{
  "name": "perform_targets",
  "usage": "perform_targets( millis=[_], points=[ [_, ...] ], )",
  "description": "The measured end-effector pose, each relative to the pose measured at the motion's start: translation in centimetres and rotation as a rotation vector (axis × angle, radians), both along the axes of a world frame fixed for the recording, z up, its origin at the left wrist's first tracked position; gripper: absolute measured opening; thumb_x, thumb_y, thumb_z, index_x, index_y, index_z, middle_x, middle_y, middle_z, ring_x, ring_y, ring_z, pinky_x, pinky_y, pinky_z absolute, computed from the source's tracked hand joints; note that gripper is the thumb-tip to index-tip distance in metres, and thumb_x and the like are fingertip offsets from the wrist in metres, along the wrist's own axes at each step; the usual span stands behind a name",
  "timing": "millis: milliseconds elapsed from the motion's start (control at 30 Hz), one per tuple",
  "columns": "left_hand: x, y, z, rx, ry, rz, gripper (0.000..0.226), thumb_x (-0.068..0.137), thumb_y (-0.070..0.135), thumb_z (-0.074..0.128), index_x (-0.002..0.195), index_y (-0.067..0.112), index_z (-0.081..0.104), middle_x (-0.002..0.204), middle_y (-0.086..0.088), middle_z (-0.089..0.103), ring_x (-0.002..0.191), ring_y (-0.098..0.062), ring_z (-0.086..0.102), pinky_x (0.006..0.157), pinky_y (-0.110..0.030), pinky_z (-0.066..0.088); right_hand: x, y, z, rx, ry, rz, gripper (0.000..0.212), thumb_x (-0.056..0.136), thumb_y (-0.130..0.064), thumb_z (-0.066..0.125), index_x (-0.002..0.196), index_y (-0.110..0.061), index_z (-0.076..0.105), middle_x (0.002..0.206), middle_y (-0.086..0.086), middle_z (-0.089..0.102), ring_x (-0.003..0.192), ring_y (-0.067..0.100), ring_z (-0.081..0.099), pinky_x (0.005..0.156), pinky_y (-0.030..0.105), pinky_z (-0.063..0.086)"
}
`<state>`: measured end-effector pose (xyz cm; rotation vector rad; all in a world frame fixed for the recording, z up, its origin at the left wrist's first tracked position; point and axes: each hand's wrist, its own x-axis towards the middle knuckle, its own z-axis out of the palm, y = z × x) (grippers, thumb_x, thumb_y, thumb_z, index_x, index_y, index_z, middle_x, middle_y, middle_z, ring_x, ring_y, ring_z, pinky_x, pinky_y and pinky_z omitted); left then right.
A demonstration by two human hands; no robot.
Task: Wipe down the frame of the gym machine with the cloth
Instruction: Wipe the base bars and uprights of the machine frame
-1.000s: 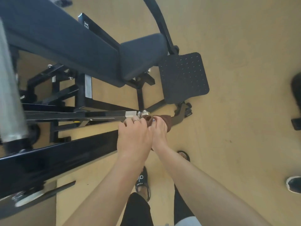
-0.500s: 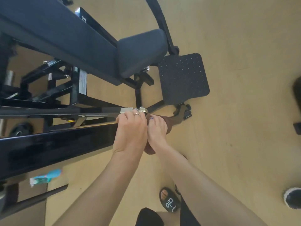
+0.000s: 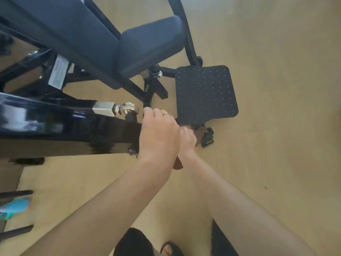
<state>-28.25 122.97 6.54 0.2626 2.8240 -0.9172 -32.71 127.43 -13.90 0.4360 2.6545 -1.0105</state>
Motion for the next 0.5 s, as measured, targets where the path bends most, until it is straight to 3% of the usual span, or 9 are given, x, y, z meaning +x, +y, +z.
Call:
perform_targets(
  millis=[67,133,200,300,500],
  points=[
    [-0.1,0.9,-3.7,-0.028,-0.009,0.006,0.038,0.098,0.044,0.062,0.109,0.007,0.060,0.103,-0.014,0.063,0.100,-0.032,0.059,0.096,-0.045,0.044,-0.6,1.7,-1.3,0.009,0.003,0.036,0.019,0.108,-0.017,0.047,0.089,-0.023,0.051,0.094,-0.008,0.050,0.091,0.012,0.047,0.100,0.041,0.049],
    [-0.2,1.9,-7.0,-0.074,-0.005,0.014,0.043,0.098,0.050,0.062,0.110,0.008,0.060,0.105,-0.014,0.065,0.103,-0.033,0.062,0.097,-0.045,0.046,-1.0,3.4,-3.1,0.056,0.041,0.090,0.020,0.109,-0.017,0.045,0.091,-0.020,0.053,0.097,-0.002,0.056,0.092,0.015,0.052,0.096,0.038,0.049],
    [-0.3,2.5,-9.3,-0.128,0.027,0.013,0.044,0.099,0.051,0.060,0.106,0.008,0.060,0.103,-0.013,0.066,0.101,-0.032,0.064,0.096,-0.043,0.048,-1.4,4.8,-4.8,0.126,0.043,0.150,0.020,0.108,-0.016,0.045,0.104,-0.012,0.064,0.106,0.006,0.063,0.102,0.023,0.061,0.097,0.039,0.051],
    [-0.6,2.4,-11.1,-0.172,0.121,-0.011,0.038,0.101,0.045,0.058,0.094,0.007,0.060,0.091,-0.013,0.067,0.089,-0.031,0.065,0.086,-0.041,0.050,-2.1,6.4,-8.3,0.127,0.058,0.173,0.022,0.106,-0.013,0.051,0.122,-0.005,0.064,0.117,0.011,0.065,0.111,0.026,0.062,0.102,0.039,0.050],
    [-0.8,2.0,-12.3,-0.204,0.245,-0.068,0.046,0.108,0.034,0.033,0.097,0.004,0.065,0.091,-0.015,0.069,0.089,-0.034,0.067,0.086,-0.042,0.050,-2.9,6.6,-11.6,-0.027,0.026,0.117,0.035,0.093,-0.023,0.075,0.125,-0.018,0.062,0.113,0.001,0.064,0.098,0.018,0.058,0.099,0.034,0.049]
  ],
)
